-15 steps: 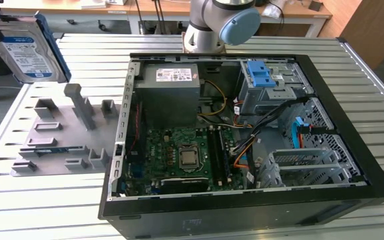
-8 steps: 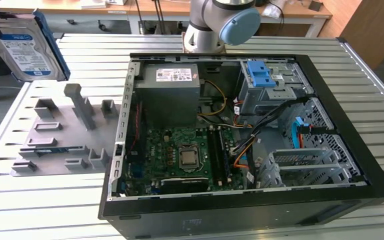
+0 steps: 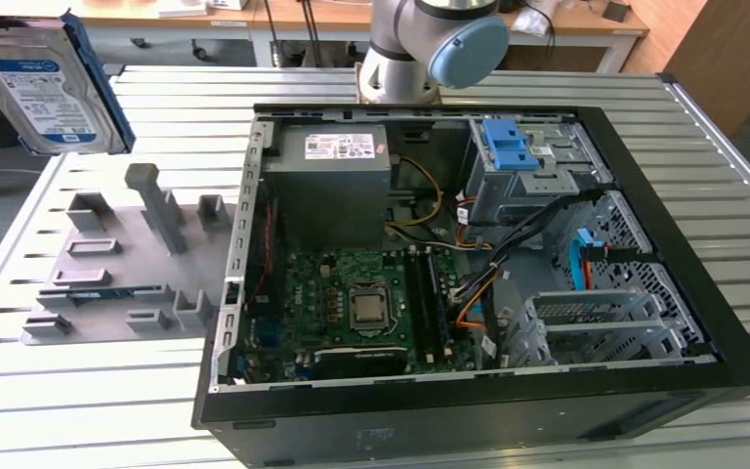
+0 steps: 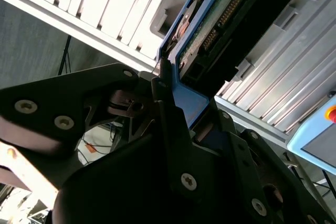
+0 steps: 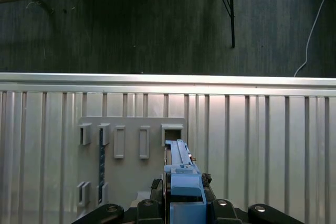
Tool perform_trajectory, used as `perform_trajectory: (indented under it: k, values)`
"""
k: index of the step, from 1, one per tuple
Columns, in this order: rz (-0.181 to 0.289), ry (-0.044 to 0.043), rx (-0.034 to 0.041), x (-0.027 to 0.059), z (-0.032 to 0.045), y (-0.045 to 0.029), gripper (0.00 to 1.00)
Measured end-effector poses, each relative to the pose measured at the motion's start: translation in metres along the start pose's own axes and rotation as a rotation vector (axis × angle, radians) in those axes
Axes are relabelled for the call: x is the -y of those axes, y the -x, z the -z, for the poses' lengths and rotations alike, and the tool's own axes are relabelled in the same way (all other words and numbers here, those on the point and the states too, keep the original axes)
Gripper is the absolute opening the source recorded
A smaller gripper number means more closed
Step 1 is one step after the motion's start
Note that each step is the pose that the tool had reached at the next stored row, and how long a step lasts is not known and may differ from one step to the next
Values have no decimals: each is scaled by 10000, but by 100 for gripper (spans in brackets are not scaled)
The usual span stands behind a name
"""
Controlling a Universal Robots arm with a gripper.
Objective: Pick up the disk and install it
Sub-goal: 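Pick up the disk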
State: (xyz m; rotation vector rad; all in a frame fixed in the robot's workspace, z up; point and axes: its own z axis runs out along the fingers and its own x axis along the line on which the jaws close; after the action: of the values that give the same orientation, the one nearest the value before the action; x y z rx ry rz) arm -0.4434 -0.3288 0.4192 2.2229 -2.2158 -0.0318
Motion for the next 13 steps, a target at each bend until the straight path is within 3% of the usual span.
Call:
perform_trajectory:
  k: [13]
  values:
    - [0,0,0,-2,127,2,36]
